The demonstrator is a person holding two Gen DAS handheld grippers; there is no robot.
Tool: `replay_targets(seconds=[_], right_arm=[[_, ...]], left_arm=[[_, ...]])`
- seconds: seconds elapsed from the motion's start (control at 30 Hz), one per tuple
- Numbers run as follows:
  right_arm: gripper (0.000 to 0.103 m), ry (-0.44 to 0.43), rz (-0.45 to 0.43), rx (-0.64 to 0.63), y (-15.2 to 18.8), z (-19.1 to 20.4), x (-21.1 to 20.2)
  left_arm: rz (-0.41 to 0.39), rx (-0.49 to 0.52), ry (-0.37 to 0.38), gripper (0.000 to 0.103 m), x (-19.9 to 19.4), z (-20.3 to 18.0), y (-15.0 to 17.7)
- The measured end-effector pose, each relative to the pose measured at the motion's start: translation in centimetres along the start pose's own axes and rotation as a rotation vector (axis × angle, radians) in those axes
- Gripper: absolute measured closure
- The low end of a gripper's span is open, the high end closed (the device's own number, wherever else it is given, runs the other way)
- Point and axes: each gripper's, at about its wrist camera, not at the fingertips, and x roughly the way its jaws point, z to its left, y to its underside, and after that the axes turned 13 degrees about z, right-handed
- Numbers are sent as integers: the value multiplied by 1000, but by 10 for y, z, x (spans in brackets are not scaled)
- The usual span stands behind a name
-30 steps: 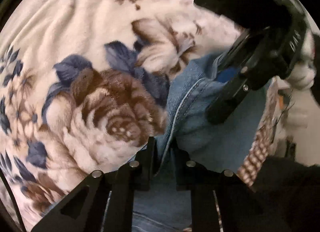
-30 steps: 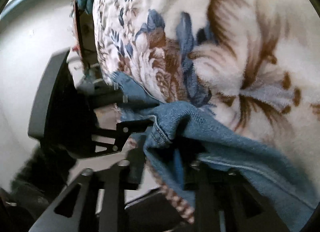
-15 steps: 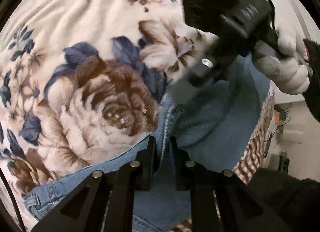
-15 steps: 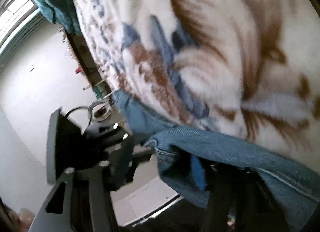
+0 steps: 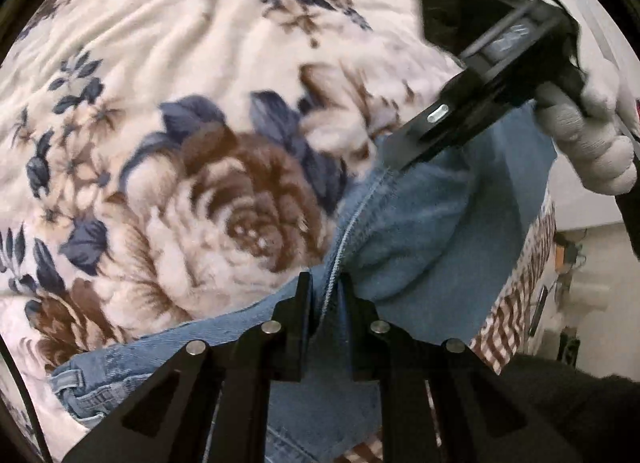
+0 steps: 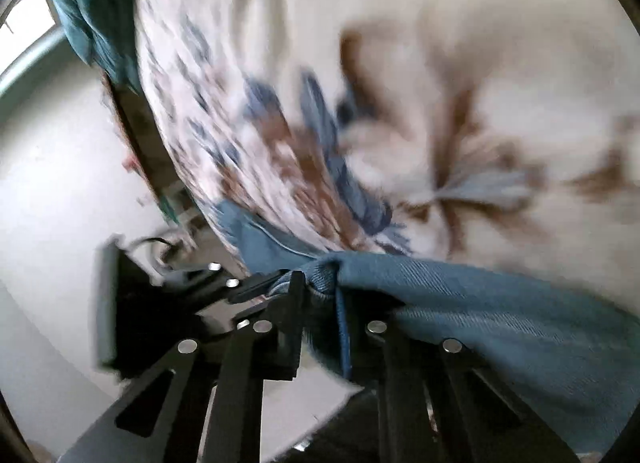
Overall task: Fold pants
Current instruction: 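Fold the jeans leg with the right gripper over the left gripper's held waistband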
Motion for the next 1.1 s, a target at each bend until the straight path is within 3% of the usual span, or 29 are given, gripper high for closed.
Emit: replay_targets(seconds=[0.1,0.17,0.23,0.27,0.3,0.43,0.53,0.57,0.6,0.7,0.83,0.97,1.03,1.07,1.1], right_arm=[[98,-51,-115,2,11,-5,-38],[96,-33,-102,-37,13,1,-42],[78,8,-15,-86,7,12,-25],[53,28,10,-104,5,15,-18],[36,79,33,-136,3,22,-9],[35,357,173,-239,-5,40,54],[40,457,242,-272,-22,47,87],[57,472,251,-278,-26,49,91],[86,517,242,-299,-29,51,89],[87,407,180,-207,-41,52,60],[87,290,19,-158,-29,44,20],[85,422,-130,-143,-12,48,-5],[85,475,-135,-199,4,58,-10],[83,519,-130,-233,11,64,-11],[68,602,-123,-287,24,69,-22]], left_arm=[[-7,-42,24,93,-2,8,-2],[-20,-135,81,86,-6,22,-4],[-54,-256,157,77,-11,40,-3],[-85,-316,176,74,-16,49,-1],[-114,-360,190,74,-22,56,2],[-198,-437,195,74,-41,69,13],[-227,-477,195,74,-43,68,25],[-228,-491,195,74,-41,68,29],[-220,-507,184,74,-36,68,32],[-194,-560,170,74,-18,73,43],[-177,-619,176,74,-3,85,60],[-172,-658,167,74,-2,96,66],[-174,-659,148,74,-4,98,67],[-176,-661,145,74,-5,99,67],[-175,-664,147,74,-4,100,66]])
